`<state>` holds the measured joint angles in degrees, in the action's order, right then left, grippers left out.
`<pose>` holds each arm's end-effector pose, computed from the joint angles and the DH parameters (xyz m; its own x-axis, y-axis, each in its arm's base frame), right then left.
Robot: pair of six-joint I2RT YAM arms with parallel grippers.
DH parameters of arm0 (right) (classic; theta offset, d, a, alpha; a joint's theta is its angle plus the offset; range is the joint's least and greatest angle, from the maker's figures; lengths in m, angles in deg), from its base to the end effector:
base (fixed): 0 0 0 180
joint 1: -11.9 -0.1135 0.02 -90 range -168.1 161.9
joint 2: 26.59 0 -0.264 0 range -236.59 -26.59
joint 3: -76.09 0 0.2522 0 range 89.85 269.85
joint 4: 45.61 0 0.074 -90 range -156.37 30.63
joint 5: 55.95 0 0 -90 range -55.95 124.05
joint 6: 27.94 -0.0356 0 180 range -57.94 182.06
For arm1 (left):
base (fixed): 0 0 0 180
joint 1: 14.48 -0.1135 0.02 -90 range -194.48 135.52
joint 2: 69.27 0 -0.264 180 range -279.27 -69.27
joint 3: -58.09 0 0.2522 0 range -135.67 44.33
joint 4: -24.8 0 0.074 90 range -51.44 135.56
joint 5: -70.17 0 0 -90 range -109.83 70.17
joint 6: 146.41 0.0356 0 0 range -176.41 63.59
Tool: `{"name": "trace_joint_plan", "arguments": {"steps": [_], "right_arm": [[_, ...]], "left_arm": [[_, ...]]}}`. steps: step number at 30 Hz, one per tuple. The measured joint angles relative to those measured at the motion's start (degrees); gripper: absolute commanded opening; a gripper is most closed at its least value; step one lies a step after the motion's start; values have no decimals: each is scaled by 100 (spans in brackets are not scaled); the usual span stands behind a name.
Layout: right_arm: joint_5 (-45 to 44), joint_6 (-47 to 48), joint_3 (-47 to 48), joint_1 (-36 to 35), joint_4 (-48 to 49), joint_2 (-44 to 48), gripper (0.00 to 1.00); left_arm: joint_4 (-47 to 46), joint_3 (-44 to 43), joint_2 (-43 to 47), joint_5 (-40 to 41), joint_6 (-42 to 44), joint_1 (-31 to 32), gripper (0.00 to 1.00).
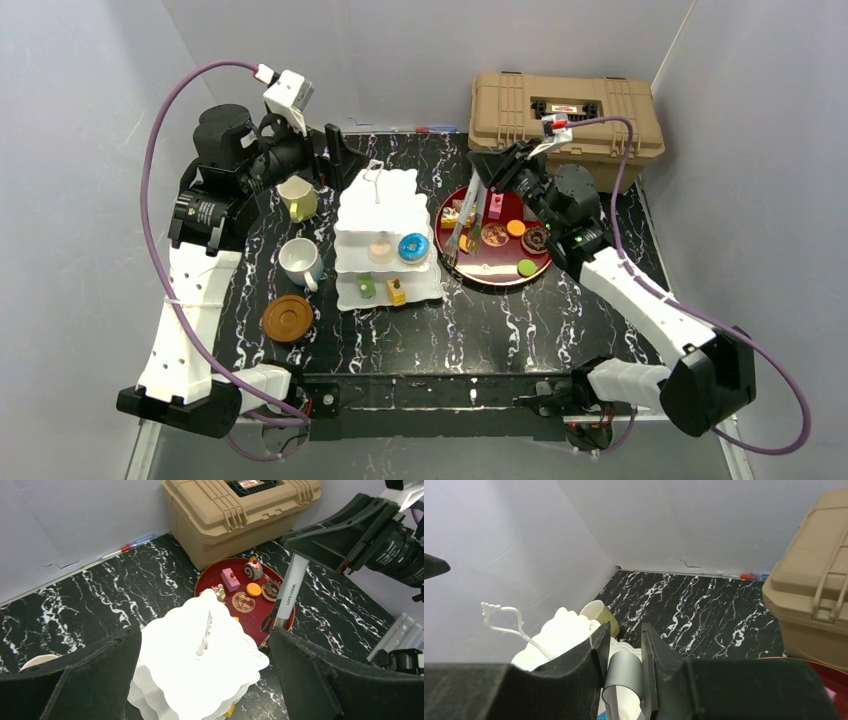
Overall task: Serve the afternoon tea
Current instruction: Adjust the clamp.
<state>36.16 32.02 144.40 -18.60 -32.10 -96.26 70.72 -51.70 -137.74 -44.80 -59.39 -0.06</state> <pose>0.2471 0.1471 0.3781 -0.1124 0.5144 -0.8502 -0.5567 0.6761 0.4827 0.2078 -0.0690 0.5171 -0.1105 -0.0203 -0.9937 0.6284 0.7732 -0.0856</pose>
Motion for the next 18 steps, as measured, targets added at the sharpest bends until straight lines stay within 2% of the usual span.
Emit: {"name": "trace_joint_plan", "arguments": {"steps": [10,18], "right_arm": [[-356,560,94,2,-901,684,2],[-861,949,398,2,-1716,1021,1]], "left_arm": [[-72,203,57,-870,37,144,98],[-76,120,-520,-1014,439,1473,98]]}}
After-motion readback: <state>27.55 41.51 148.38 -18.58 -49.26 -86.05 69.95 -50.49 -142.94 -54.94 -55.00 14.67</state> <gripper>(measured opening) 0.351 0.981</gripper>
